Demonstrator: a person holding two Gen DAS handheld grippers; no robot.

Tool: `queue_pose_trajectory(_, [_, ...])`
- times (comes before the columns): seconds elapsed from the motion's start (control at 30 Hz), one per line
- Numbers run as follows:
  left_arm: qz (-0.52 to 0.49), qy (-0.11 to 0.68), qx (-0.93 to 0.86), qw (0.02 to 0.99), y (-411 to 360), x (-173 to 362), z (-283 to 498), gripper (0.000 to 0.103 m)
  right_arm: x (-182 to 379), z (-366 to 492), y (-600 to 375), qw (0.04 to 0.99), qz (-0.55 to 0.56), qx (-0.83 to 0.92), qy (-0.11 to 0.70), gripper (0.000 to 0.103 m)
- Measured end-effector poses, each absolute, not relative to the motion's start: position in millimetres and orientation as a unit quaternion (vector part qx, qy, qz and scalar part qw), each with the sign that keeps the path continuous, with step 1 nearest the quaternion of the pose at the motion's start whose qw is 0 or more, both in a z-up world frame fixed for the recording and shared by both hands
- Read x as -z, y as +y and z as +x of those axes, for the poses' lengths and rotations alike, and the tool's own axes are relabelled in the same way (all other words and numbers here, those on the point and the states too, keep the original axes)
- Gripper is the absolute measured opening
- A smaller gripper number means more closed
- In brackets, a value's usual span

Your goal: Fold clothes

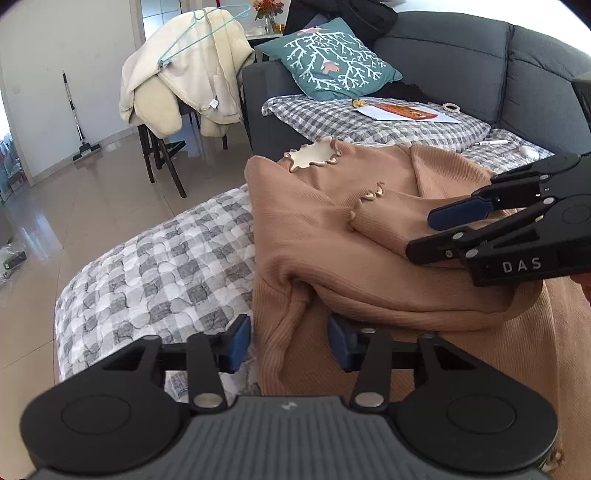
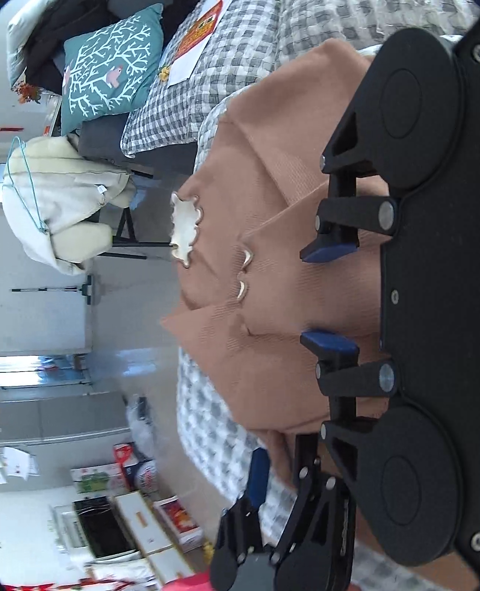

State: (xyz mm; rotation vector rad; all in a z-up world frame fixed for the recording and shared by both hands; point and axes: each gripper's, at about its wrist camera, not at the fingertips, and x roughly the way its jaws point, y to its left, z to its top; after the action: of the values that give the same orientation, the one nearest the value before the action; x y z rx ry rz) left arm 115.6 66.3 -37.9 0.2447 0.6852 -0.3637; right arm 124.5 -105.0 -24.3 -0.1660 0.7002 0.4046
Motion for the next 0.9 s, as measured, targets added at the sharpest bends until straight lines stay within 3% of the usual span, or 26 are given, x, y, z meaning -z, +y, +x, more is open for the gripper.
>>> queue_pose_trajectory(0.1, [0.113, 0.33, 0.164, 0.923, 71.5, 35.5, 114.3, 0.01, 20.9, 118.4, -109.3, 0.92, -0.083, -0.192, 0.331, 0.01])
queue_pose_trajectory(0.33, [0.088, 0.334, 0.131, 0.929, 97.2, 31.3, 107.0, 0.007, -29.7, 74.3, -162.0, 0.945, -0.05, -0.138, 0.292, 0.006])
queue_pose_trajectory(0.43, [0.086, 0.335, 0.127, 0.93, 101.2, 28.0, 103.3, 0.007, -43.7, 47.1, -191.6, 0.937, -0.026, -0.133, 0.321, 0.006])
queue_pose_trajectory(0.57, [0.112, 0.338, 0.129, 0.925, 96.2, 26.5, 98.4, 0.011, -42.0, 14.0, -220.7, 0.891, -0.023, -0.182, 0.415, 0.008])
queue_pose_trajectory(0.63, [0.127, 0.336, 0.141, 0.922, 93.0, 24.3, 94.6, 0.014, -39.8, -3.2, -232.1, 0.876, -0.023, -0.211, 0.433, 0.025])
queue_pose_trajectory(0.7, [0.147, 0.333, 0.152, 0.919, 88.5, 22.0, 90.4, 0.03, -41.9, -18.2, -241.4, 0.877, -0.024, -0.219, 0.427, 0.036])
queue_pose_trajectory(0.9, [0.167, 0.327, 0.153, 0.917, 78.4, 29.2, 90.0, 0.032, -50.4, -7.8, -244.6, 0.89, -0.009, -0.208, 0.406, 0.042])
